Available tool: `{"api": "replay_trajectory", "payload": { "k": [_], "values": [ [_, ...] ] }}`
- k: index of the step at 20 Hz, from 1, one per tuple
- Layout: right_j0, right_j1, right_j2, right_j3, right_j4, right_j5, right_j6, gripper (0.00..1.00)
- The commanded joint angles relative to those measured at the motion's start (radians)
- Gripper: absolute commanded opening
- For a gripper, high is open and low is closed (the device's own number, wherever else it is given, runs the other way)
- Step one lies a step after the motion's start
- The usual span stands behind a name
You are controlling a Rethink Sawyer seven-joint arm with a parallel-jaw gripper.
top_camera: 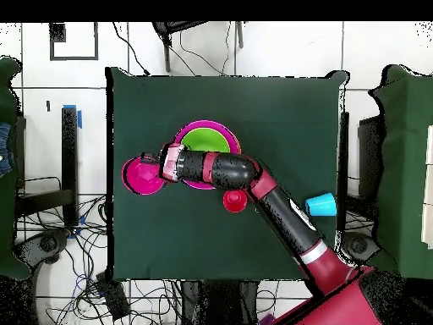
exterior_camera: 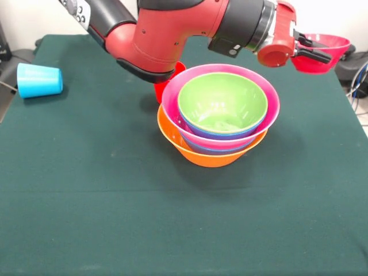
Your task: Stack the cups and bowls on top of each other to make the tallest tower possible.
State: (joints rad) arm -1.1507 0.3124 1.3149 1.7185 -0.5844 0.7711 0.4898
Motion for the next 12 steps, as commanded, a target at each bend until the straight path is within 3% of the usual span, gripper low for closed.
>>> {"api": "replay_trajectory", "payload": {
  "k": [1,9,12],
  "values": [
    [0.028,0.037,-0.065,-0.149,0.014,0.074,-0.24,0.0],
    [0.044,-0.005,-0.048,-0.161,0.025,0.102,-0.229,0.0],
    [0.054,-0.012,-0.037,-0.207,0.038,0.133,-0.265,0.0]
  ]
}}
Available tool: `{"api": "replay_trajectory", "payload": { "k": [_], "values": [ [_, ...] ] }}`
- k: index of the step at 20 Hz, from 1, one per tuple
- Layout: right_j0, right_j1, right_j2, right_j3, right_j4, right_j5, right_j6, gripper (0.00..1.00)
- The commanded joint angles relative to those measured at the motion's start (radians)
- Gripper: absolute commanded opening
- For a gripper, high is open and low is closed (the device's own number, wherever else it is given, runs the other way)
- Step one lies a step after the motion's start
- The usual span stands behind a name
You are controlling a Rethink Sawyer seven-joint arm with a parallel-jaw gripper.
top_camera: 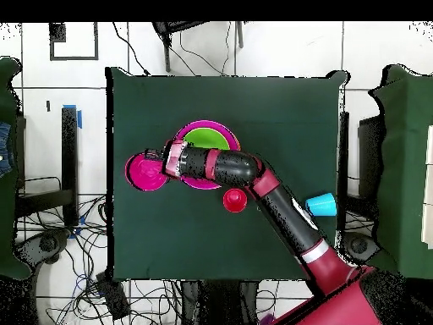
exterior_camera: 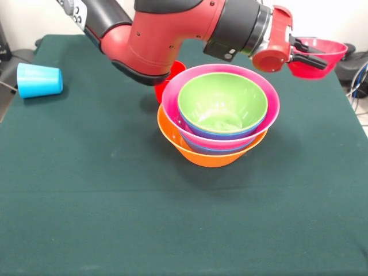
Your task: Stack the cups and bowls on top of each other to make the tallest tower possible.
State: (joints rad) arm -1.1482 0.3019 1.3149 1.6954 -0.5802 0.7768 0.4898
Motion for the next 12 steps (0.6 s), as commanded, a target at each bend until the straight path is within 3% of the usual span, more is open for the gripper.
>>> {"api": "replay_trajectory", "payload": {
  "k": [1,9,12],
  "values": [
    [0.054,-0.006,-0.035,-0.194,0.036,0.136,-0.274,0.0],
    [0.07,-0.022,-0.024,-0.249,0.058,0.206,-0.311,0.0],
    [0.044,-0.049,-0.003,-0.183,0.061,0.187,-0.253,0.0]
  ]
}}
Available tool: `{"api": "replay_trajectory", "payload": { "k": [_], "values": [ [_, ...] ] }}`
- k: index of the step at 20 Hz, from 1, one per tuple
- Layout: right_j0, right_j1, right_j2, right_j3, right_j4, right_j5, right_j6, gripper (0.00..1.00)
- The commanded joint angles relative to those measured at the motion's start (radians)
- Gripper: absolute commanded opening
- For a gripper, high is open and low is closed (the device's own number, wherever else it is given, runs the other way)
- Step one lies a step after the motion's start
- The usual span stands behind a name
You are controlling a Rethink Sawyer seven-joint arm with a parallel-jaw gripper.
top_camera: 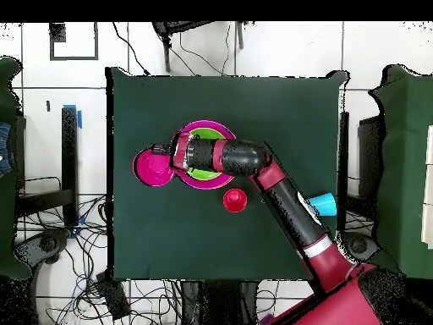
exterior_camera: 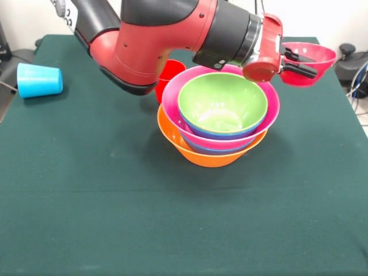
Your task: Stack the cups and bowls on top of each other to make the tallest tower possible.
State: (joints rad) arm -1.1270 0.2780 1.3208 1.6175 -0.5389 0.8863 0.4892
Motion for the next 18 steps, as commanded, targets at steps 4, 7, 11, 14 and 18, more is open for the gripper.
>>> {"api": "replay_trajectory", "payload": {
  "k": [4,7,11,14,18],
  "values": [
    [-0.001,-0.156,0.062,0.031,0.064,0.061,-0.029,0.0],
    [-0.004,-0.234,0.11,0.069,0.101,0.058,0.061,0.0],
    [-0.008,-0.327,0.141,0.082,0.14,0.077,0.082,0.0],
    [-0.012,-0.338,0.124,0.073,0.15,0.088,0.036,0.0],
    [-0.006,-0.326,0.097,0.041,0.171,0.105,-0.025,0.0]
  ]
}}
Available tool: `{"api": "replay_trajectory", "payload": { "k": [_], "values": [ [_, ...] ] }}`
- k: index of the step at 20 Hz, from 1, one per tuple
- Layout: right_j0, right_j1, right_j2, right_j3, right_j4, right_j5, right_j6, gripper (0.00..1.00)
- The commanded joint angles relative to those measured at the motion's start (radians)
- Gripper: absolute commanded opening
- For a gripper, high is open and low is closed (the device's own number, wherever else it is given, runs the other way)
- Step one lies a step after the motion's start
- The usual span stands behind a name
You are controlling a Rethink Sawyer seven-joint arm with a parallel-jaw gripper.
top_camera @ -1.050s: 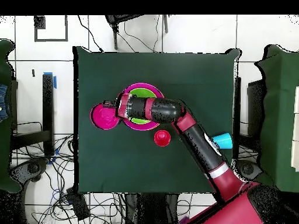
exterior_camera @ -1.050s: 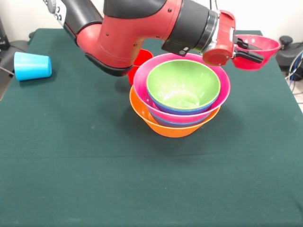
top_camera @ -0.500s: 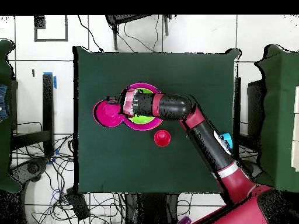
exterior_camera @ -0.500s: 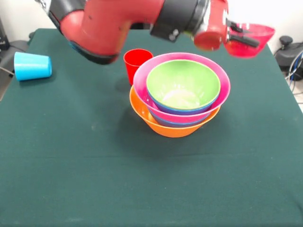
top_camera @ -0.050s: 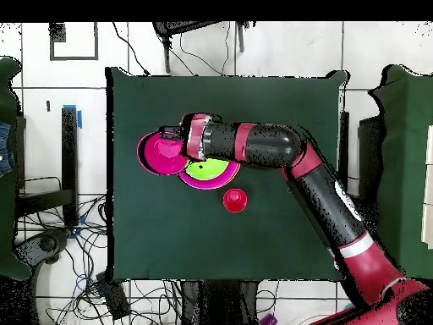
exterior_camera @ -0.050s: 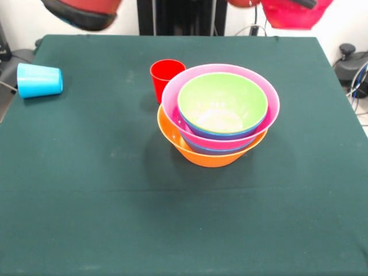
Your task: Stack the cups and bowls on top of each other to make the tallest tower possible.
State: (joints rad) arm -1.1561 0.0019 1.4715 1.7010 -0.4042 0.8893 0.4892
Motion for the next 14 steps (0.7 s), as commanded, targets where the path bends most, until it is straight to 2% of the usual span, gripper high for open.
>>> {"api": "replay_trajectory", "payload": {
  "k": [1,8,14],
  "values": [
    [0.026,-0.042,-0.063,-0.053,0.043,0.109,-0.04,0.0],
    [0.047,0.047,-0.112,-0.162,0.064,0.158,-0.19,0.0],
    [0.061,0.095,-0.113,-0.243,0.05,0.181,-0.265,0.0]
  ]
}}
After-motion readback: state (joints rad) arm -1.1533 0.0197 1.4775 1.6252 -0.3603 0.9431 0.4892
